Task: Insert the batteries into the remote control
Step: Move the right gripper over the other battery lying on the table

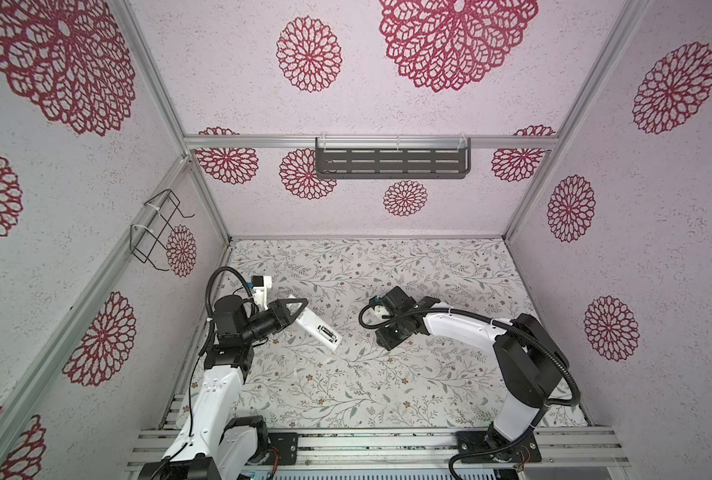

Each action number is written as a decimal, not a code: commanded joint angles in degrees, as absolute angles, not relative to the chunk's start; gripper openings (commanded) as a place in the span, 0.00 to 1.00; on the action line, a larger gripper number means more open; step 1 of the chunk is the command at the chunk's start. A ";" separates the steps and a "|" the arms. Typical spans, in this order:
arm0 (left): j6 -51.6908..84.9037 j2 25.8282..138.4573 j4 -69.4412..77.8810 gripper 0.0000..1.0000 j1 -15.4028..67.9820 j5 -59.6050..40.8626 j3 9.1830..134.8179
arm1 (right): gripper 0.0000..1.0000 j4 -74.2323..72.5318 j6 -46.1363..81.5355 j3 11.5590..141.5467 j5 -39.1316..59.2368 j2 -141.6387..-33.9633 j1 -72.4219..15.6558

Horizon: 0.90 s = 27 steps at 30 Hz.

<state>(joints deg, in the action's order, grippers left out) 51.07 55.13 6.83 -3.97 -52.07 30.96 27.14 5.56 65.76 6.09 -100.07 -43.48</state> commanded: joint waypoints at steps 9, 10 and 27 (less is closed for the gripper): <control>51.32 55.54 9.45 0.00 -2.91 -53.13 30.94 | 0.51 25.88 4.51 64.86 5.57 -100.17 -43.02; 51.33 55.66 9.50 0.00 -2.83 -53.13 31.03 | 0.51 26.08 4.41 65.01 5.54 -100.27 -42.98; 51.33 55.52 9.49 0.00 -2.64 -52.79 30.96 | 0.46 27.41 4.18 65.66 9.08 -102.92 -42.71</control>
